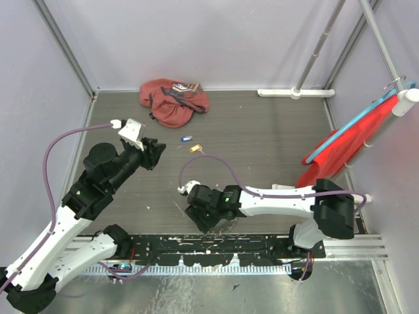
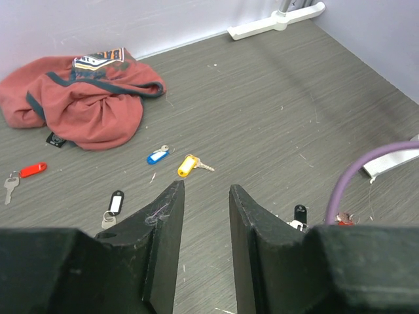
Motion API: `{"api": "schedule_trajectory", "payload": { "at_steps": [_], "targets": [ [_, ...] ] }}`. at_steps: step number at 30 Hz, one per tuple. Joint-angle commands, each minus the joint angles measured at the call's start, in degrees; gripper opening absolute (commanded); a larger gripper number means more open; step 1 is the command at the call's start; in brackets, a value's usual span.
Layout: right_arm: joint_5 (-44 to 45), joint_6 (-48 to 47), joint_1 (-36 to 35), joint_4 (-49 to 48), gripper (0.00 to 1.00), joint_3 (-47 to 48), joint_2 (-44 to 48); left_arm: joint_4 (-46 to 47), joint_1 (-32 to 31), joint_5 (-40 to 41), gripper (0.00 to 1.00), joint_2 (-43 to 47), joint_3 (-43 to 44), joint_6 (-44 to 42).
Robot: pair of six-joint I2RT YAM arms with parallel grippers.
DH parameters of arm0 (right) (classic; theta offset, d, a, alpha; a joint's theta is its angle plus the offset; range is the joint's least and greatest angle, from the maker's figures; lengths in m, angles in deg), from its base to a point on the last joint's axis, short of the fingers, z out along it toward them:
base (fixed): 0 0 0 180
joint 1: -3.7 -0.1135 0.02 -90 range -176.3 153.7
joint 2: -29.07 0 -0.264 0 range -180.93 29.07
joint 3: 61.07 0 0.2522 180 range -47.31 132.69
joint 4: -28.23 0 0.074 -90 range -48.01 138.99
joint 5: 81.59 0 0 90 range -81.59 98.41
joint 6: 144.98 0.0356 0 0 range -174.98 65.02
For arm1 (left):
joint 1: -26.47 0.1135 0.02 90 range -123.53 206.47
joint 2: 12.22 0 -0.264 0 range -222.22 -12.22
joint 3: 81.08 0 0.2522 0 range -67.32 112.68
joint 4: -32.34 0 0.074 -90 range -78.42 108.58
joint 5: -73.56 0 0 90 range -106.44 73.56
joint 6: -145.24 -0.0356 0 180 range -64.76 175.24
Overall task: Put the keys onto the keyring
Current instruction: Pick up the keyring from the center of the board.
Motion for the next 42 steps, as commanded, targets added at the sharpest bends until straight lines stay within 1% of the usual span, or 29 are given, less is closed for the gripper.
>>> {"api": "schedule_trajectory", "payload": {
  "at_steps": [1,2,5,10,14,22,27,32,34,39,42],
  "targets": [
    [3.75,1.27,-0.13,-2.06,0.57,-0.11,5.70,0.33,0.21,-1.64,0.40,-0.07,-0.28,0.38],
    [3.50,1.55,-0.14,-0.96,0.57,0.10,5.52,0.33,0.25,-1.83,0.41,-0.14,-0.27,0.41],
    [5.09,5.88,-0.12,4.41,0.50,1.12,4.58,0.18,0.24,-1.88,0.41,-0.25,-0.20,0.35],
    [8.54,14.60,-0.18,8.86,0.40,0.12,7.65,0.79,0.19,-2.23,0.42,-0.14,-1.10,0.51],
    [10.54,18.50,-0.10,12.11,0.38,-0.36,9.13,1.09,0.23,-3.07,0.42,-0.73,-1.20,0.58],
    [8.99,22.99,0.17,12.04,0.37,-3.01,9.61,1.35,0.18,-4.14,0.42,-1.60,-1.24,0.67],
    [9.77,23.49,0.38,12.36,0.37,-4.31,10.71,2.53,0.19,-4.78,0.43,-1.96,-2.09,1.52],
    [9.34,21.80,2.24,11.67,0.37,-4.57,12.01,3.98,0.20,-6.23,0.43,-3.65,-2.37,1.66],
    [8.50,20.57,3.71,10.68,0.37,-4.83,13.59,4.94,0.21,-6.63,0.43,-4.65,-2.72,1.72],
    [3.13,16.57,9.99,5.33,0.38,-6.77,18.88,8.55,0.20,-9.07,0.44,-7.58,-3.70,2.73],
    [1.28,13.45,11.52,2.66,0.38,-7.22,21.53,11.39,0.88,-10.86,0.45,-9.60,-4.84,4.35]
  ]
}}
